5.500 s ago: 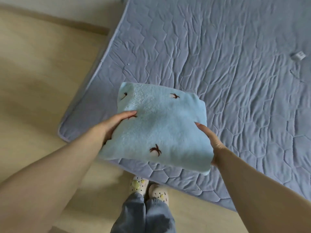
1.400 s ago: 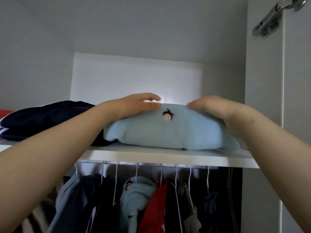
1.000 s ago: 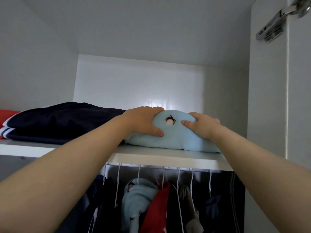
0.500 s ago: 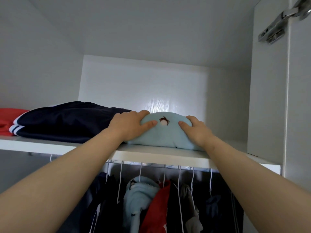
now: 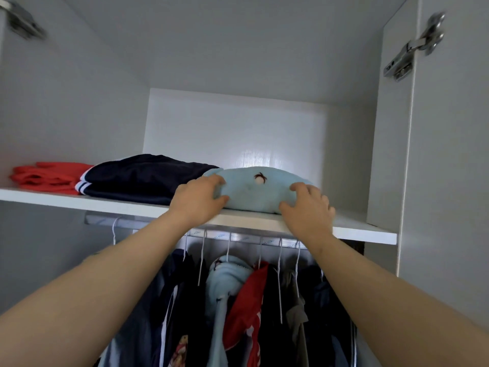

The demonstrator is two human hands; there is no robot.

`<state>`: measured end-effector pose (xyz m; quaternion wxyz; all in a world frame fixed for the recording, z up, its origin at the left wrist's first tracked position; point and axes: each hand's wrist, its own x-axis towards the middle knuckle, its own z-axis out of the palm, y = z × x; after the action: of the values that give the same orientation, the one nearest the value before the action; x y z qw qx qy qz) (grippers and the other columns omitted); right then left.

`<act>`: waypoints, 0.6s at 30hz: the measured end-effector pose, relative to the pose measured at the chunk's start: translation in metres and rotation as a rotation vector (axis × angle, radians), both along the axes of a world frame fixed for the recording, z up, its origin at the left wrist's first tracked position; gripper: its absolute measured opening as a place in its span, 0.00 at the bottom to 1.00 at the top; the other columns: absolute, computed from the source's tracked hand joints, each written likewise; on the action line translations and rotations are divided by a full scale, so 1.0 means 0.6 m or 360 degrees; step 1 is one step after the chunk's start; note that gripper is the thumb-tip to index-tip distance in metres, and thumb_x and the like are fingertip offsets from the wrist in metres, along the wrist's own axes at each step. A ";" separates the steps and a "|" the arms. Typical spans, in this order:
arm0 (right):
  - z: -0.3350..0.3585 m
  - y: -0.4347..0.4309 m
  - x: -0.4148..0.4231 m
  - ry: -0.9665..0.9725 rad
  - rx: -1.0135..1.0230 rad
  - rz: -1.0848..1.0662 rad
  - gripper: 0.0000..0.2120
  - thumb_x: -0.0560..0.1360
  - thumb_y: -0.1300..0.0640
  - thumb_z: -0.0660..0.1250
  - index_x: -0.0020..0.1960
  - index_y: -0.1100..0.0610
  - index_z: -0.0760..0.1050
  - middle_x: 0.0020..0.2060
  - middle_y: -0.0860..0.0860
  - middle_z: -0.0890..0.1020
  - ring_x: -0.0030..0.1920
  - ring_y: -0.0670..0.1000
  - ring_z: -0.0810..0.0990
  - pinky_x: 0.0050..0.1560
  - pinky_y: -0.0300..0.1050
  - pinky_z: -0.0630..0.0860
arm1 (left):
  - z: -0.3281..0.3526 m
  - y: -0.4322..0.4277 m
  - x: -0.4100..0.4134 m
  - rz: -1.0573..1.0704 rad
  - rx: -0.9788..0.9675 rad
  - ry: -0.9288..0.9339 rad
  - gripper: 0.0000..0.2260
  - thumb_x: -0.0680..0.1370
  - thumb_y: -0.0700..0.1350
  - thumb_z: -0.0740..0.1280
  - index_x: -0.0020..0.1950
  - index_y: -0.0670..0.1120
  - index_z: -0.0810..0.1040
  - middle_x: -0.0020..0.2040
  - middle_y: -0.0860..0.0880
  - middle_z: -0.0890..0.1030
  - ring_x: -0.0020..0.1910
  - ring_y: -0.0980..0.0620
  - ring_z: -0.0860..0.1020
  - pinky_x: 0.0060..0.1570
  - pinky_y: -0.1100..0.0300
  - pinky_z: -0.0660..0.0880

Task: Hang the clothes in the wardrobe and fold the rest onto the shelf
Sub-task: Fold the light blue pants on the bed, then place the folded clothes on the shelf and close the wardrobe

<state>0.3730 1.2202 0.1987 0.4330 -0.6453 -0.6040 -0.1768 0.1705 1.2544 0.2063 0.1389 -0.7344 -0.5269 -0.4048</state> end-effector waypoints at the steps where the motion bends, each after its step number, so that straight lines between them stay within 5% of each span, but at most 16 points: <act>1: -0.004 -0.013 -0.007 0.0031 -0.0012 0.0032 0.20 0.75 0.52 0.60 0.66 0.51 0.66 0.65 0.52 0.70 0.62 0.57 0.67 0.60 0.51 0.61 | -0.006 -0.016 -0.004 0.0002 0.0028 -0.0063 0.17 0.77 0.53 0.62 0.66 0.50 0.71 0.62 0.49 0.76 0.60 0.47 0.74 0.58 0.54 0.68; 8: -0.045 -0.139 -0.089 0.0313 -0.0089 0.0424 0.15 0.75 0.55 0.61 0.61 0.54 0.70 0.59 0.54 0.73 0.57 0.55 0.72 0.57 0.48 0.69 | -0.045 -0.144 -0.061 -0.0270 -0.0088 -0.0438 0.09 0.77 0.49 0.63 0.55 0.49 0.77 0.49 0.54 0.79 0.51 0.51 0.77 0.50 0.58 0.73; 18: -0.123 -0.349 -0.289 0.0612 -0.0189 0.0642 0.04 0.76 0.57 0.62 0.50 0.52 0.70 0.43 0.44 0.71 0.39 0.41 0.69 0.32 0.29 0.61 | -0.119 -0.342 -0.227 -0.0480 -0.0281 -0.0431 0.02 0.77 0.49 0.62 0.47 0.55 0.75 0.41 0.58 0.77 0.43 0.55 0.76 0.43 0.63 0.69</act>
<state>0.1993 1.0108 0.1250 0.5275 -0.5580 -0.6363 0.0741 0.0343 1.0493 0.1347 -0.0601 -0.7530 -0.4583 -0.4683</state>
